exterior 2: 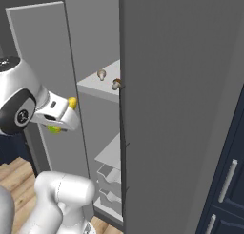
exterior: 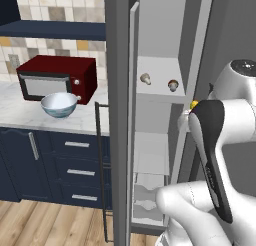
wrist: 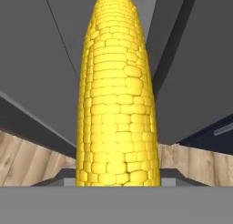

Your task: Take the mushroom, corn, and mushroom from the freezer and place them in the bowl on the counter.

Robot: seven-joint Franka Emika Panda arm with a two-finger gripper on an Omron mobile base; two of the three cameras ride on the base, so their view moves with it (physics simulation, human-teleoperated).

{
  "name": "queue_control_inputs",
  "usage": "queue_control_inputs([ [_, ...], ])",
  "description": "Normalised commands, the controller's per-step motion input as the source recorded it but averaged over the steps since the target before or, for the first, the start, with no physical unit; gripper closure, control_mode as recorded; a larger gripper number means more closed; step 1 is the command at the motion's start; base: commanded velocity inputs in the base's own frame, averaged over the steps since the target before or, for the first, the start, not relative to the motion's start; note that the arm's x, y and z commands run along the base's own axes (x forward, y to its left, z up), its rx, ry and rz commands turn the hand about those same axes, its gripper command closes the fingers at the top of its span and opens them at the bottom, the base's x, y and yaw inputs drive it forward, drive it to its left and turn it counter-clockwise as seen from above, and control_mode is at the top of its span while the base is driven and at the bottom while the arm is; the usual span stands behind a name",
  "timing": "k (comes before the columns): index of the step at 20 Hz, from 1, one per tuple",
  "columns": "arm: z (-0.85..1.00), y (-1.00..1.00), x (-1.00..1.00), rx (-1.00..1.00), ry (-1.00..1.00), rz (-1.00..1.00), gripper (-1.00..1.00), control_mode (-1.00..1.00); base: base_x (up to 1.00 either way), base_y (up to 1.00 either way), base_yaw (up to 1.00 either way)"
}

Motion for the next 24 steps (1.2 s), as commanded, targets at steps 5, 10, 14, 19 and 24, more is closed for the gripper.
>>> queue_control_inputs([
  [5,-0.11,-0.26,-0.01,0.04,0.08,0.04,1.0,-1.0,0.0,0.0,0.0],
  [10,-0.2,-0.09,-0.05,0.01,0.12,0.04,1.0,-1.0,0.0,0.0,0.0],
  [14,-0.08,0.0,0.0,0.0,0.06,0.02,1.0,-1.0,0.0,0.0,0.0],
  [19,-0.01,0.0,-0.18,0.0,0.01,0.0,1.0,-1.0,0.0,0.0,0.0],
  [24,0.0,0.0,0.0,0.0,0.0,0.0,1.0,1.0,-0.45,0.0,0.0],
])
